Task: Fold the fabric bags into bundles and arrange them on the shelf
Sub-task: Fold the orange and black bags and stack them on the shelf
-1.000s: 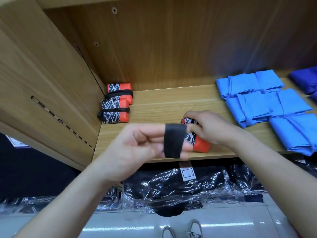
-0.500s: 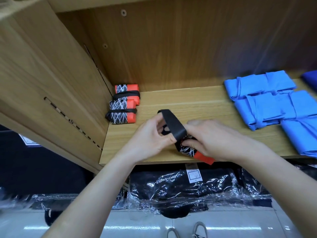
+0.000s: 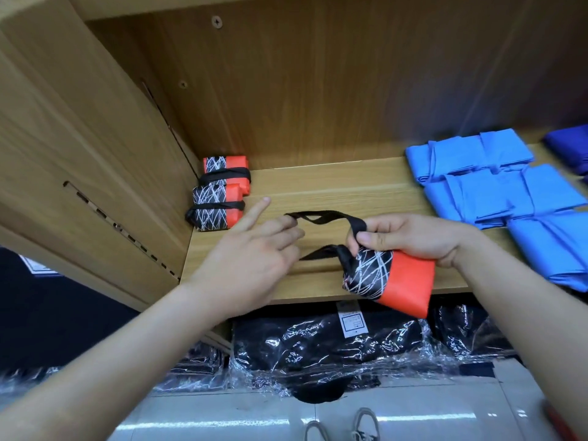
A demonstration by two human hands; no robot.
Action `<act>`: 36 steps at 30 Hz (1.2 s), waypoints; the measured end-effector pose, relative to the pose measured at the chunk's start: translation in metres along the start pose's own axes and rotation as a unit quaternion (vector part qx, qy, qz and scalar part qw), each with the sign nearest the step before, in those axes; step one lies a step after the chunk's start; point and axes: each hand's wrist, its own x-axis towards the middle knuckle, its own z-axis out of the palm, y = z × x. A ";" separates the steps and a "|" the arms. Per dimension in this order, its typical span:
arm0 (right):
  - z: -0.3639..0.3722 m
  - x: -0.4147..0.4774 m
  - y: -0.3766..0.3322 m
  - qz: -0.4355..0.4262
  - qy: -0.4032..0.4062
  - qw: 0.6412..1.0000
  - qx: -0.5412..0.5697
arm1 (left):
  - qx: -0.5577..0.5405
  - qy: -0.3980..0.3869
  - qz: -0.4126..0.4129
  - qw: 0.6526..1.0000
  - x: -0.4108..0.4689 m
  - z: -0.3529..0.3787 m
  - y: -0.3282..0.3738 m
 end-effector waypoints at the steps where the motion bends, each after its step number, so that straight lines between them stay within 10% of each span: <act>1: -0.004 -0.001 0.001 0.017 -0.014 1.000 -0.001 | 0.004 -0.009 0.044 0.999 -0.002 -0.003 -0.003; 5: -0.010 0.007 0.006 0.090 -0.081 0.992 -0.046 | 0.041 -0.014 0.157 0.987 -0.007 -0.001 0.001; 13: -0.003 0.038 0.010 0.139 -0.057 0.973 -0.175 | 0.024 -0.232 -0.002 0.973 0.011 0.018 -0.004; 20: -0.013 0.033 0.007 0.113 0.027 0.965 -0.234 | -0.126 -0.184 -0.138 0.965 0.015 0.029 -0.021; 27: -0.011 0.024 0.010 0.031 0.084 0.985 -0.149 | -0.426 -0.175 -0.198 0.865 0.020 0.022 -0.020; 32: 0.002 0.028 0.013 -0.060 0.181 0.977 -0.097 | -0.672 -0.168 -0.260 0.673 0.025 0.020 -0.013; 36: 0.022 0.035 0.019 -0.121 0.293 0.949 0.006 | -0.714 -0.157 -0.255 0.633 0.031 0.025 0.001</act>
